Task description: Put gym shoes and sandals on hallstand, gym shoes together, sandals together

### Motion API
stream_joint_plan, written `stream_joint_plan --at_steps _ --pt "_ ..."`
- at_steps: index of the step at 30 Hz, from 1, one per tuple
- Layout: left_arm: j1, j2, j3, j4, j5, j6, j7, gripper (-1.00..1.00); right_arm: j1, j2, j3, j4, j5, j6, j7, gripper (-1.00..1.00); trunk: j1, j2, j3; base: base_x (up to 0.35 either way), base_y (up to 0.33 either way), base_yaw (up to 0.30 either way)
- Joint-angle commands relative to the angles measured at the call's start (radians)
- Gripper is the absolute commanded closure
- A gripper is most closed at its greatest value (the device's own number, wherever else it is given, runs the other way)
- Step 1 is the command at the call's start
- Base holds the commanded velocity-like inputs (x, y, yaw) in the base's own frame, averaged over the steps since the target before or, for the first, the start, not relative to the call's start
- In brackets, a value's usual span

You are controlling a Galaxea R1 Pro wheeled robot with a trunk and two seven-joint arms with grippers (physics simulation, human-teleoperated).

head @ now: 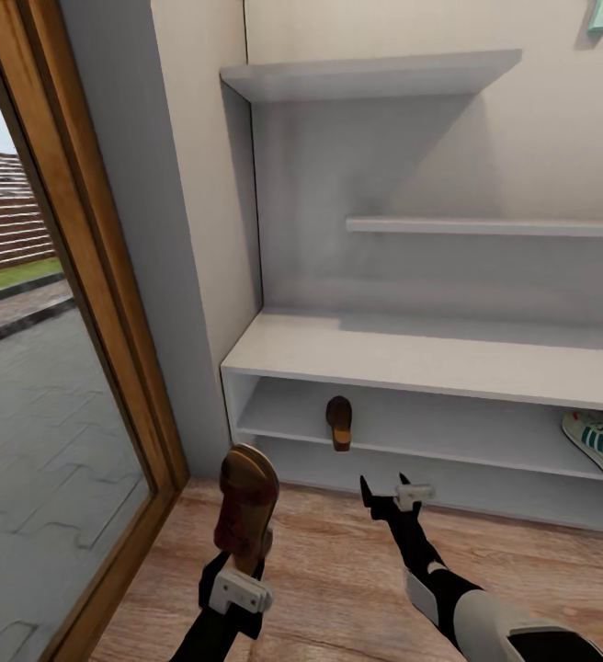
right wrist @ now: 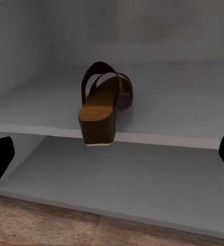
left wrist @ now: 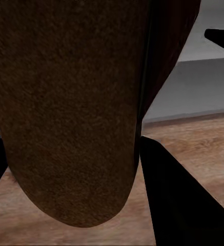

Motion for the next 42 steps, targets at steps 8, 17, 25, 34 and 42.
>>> stream_joint_plan --at_steps 8,17,25,34,42 --pt "-0.005 0.0 0.04 0.001 -0.003 0.127 0.001 1.0 0.127 -0.022 0.002 0.0 -0.002 -0.168 0.001 -1.0 0.0 0.0 0.0 0.0 0.0 0.0" --pt "-0.063 0.0 0.113 0.034 -0.004 0.276 0.002 1.0 0.23 -0.024 0.001 0.0 -0.003 -0.186 0.001 -1.0 0.0 0.0 0.0 0.0 0.0 0.0" --pt "-0.117 0.0 0.133 0.076 -0.005 0.389 0.001 1.0 0.241 -0.082 -0.001 0.0 -0.073 -0.187 -0.001 -1.0 0.0 0.0 0.0 0.0 0.0 0.0" --pt "-0.212 0.002 0.13 0.175 -0.011 0.428 -0.001 1.0 0.241 -0.099 -0.001 -0.001 -0.23 -0.188 0.004 -1.0 0.0 0.0 0.0 0.0 0.0 0.0" --pt "-0.217 0.003 0.127 0.181 -0.006 0.428 -0.005 1.0 0.241 -0.101 -0.001 -0.001 -0.24 -0.188 0.005 -1.0 0.0 0.0 0.0 0.0 0.0 0.0"
